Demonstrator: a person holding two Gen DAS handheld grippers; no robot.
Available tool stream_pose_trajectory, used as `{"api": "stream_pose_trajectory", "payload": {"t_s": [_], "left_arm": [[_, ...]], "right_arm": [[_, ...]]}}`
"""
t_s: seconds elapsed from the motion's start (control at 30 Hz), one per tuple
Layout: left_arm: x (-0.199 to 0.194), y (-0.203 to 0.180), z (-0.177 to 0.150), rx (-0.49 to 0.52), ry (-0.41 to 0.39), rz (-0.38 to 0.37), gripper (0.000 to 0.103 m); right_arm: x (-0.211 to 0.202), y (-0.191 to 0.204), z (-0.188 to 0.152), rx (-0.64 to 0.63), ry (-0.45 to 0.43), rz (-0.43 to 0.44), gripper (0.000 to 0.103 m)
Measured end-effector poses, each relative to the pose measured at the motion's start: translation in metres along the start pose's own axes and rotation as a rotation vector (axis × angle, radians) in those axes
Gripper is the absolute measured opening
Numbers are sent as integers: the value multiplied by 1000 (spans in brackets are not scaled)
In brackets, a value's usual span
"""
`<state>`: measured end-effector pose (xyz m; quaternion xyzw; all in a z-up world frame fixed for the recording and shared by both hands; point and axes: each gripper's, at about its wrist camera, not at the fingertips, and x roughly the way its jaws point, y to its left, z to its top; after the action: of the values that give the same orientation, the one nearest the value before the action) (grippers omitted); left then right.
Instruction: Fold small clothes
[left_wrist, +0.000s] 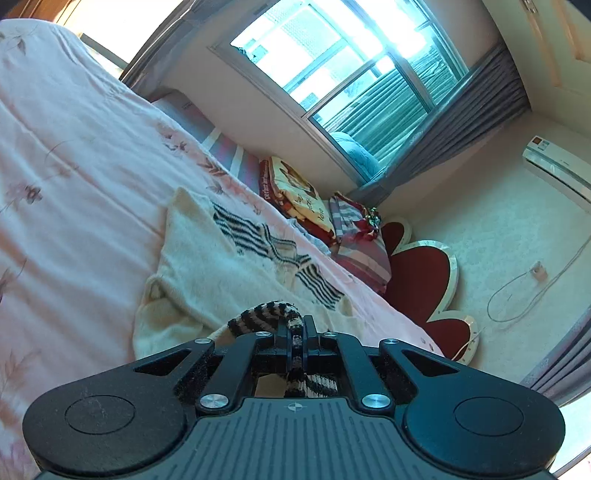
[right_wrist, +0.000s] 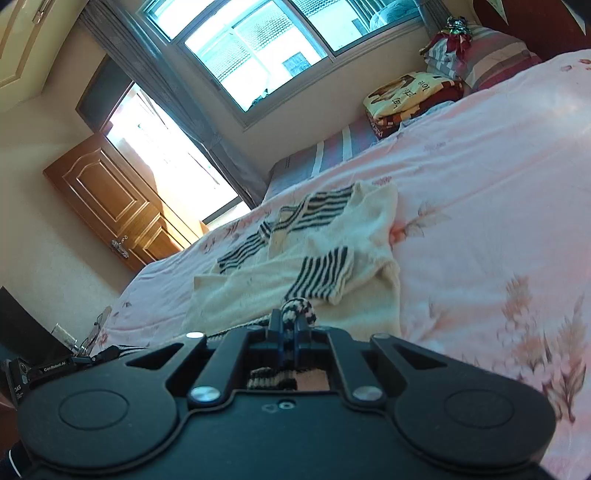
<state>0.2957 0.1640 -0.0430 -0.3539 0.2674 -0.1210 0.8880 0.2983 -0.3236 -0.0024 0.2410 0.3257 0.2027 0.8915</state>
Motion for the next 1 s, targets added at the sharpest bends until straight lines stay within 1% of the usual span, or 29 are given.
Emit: {"api": "stream_pose_trajectory", "payload": {"t_s": [0.17,0.3,0.43,0.5,0.53,0.6,0.63,0.73,0.77,0.8,0.83,0.87,0.93,0.97,1.0], "left_arm": [[54,4,53,9,-5,15,5],[105,14,82,19,27,24,5],[158,35,97,22,111,85,5],[184,50,100,-5,161,121,5],[195,57,100,-25,181,124,5],[216,70,101,-73,218,124,5],[223,74,101,-91,220,113,5],[239,85,100,-147,180,54,5],[243,91,100,-174,154,34,18],[246,96,100,-194,124,8,33],[246,98,98,-204,73,-30,53],[246,97,98,-198,34,-37,59],[246,93,98,-175,2,-29,66],[247,90,98,-160,-2,-24,67],[247,85,99,-123,6,-6,67]], "right_arm": [[49,-6,53,29,-14,-5,6],[96,-21,79,80,-11,-20,6],[145,-45,91,157,30,-43,6],[169,-59,94,208,69,-53,6],[179,-65,94,228,85,-60,6],[196,-74,95,262,95,-65,6],[205,-79,95,285,101,-67,6],[224,-90,95,323,95,-70,7],[229,-95,95,345,84,-64,8],[233,-99,94,374,68,-53,10],[235,-103,94,401,47,-39,11],[236,-106,94,422,24,-26,13],[235,-108,96,427,-17,-26,24],[235,-108,98,418,-26,-30,25],[234,-106,99,403,-29,-38,26]]}}
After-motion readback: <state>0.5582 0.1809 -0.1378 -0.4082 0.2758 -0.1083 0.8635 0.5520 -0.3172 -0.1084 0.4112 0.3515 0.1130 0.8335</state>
